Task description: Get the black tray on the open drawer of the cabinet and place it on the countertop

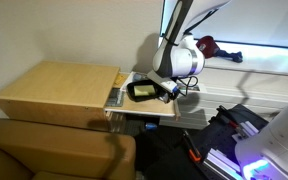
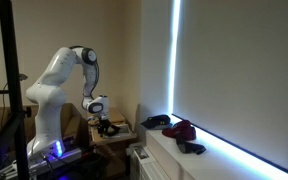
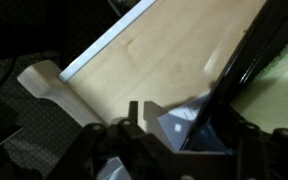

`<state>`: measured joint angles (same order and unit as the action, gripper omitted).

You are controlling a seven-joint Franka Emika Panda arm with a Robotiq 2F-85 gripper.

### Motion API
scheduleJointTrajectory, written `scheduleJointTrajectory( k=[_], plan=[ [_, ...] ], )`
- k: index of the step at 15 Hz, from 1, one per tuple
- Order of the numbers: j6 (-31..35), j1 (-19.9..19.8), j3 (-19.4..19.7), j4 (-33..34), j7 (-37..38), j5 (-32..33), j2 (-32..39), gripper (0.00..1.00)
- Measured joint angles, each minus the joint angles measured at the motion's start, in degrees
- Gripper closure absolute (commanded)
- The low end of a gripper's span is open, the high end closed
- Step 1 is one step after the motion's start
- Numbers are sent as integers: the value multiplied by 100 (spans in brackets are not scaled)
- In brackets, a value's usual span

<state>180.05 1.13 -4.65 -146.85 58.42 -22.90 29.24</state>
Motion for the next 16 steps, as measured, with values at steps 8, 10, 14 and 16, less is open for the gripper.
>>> scheduleJointTrajectory(
  k=[8, 10, 14, 16],
  plan=[
    [91, 515, 474, 1, 20, -1, -8, 100],
    [311, 725, 630, -17, 10, 0, -88, 99],
    [798, 715, 571, -135, -112, 0, -596, 98],
    [954, 704, 471, -200, -174, 1, -1005, 98]
  ],
)
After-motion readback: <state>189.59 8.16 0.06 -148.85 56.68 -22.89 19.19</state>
